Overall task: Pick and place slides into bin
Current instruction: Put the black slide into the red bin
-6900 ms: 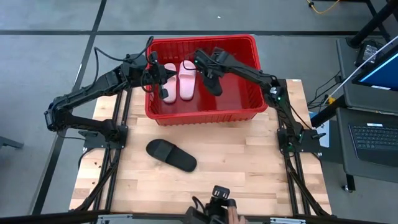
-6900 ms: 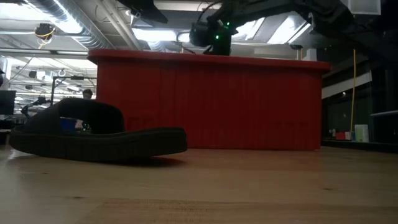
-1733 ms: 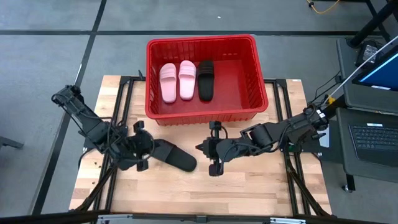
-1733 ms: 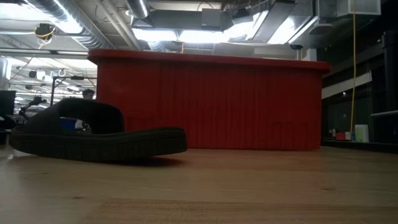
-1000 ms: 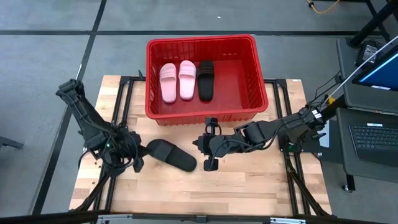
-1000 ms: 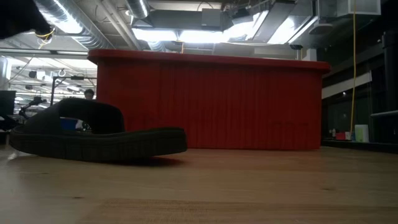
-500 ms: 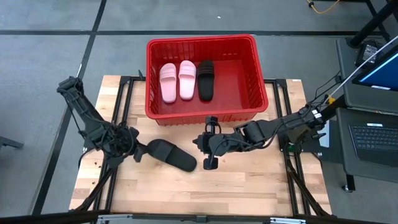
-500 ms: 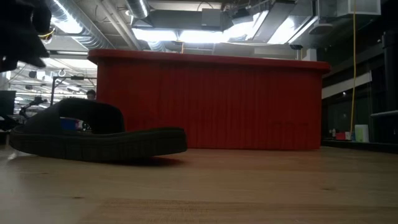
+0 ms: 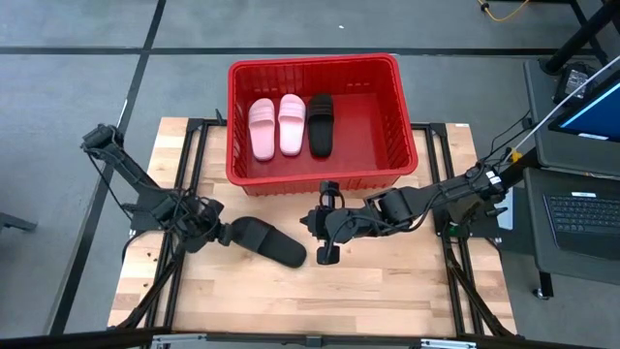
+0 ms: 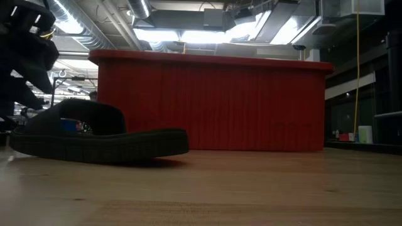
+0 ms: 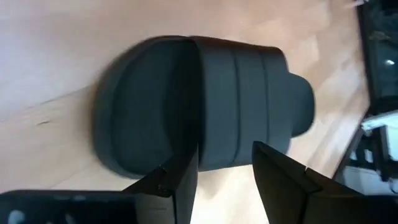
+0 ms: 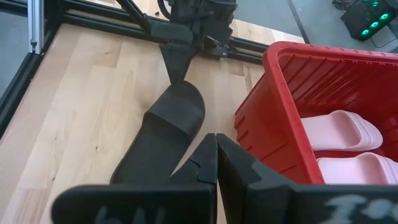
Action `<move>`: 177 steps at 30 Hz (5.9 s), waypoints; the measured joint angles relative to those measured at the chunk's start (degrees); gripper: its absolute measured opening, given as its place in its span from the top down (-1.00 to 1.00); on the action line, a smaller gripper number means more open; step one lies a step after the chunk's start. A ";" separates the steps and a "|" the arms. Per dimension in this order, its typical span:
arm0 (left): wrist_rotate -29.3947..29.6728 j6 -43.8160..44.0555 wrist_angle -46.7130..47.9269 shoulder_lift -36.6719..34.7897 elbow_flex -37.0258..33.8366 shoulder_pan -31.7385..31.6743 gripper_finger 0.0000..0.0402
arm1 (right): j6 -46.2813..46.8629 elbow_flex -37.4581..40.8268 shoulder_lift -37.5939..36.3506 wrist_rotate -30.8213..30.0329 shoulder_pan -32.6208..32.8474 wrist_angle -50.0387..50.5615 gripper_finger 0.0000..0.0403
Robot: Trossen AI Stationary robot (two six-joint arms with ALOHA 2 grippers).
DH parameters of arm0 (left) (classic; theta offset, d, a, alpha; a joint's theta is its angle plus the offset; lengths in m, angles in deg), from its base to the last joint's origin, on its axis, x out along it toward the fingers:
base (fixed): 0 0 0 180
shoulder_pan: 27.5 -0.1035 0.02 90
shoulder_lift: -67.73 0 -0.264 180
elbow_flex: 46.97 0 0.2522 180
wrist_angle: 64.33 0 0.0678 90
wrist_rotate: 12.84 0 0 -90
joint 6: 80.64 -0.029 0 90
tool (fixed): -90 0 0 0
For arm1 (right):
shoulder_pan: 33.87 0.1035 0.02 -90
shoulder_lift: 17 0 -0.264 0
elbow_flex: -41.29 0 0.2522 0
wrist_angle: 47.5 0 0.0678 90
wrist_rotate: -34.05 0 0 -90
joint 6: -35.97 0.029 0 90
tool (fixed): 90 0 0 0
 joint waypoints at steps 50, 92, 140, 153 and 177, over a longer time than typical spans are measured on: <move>-14.93 -15.46 -41.75 1.77 -19.29 -11.61 0.30 | -0.03 0.00 -0.01 1.47 0.01 -0.10 0.96; -13.25 -24.32 -59.65 10.93 -19.31 -11.59 0.97 | -1.92 -0.02 -0.04 1.46 0.02 0.84 0.96; -12.41 -41.46 -58.27 10.56 5.76 -19.40 0.98 | -37.98 -8.24 -0.11 2.93 3.96 6.72 0.98; -21.75 -44.96 -40.57 10.56 16.88 -27.52 0.98 | -40.64 -11.76 0.00 -3.31 3.30 13.48 0.97; -30.91 -43.43 -40.60 10.56 17.02 -31.70 0.98 | -54.42 -12.06 4.78 -3.85 0.96 14.14 0.44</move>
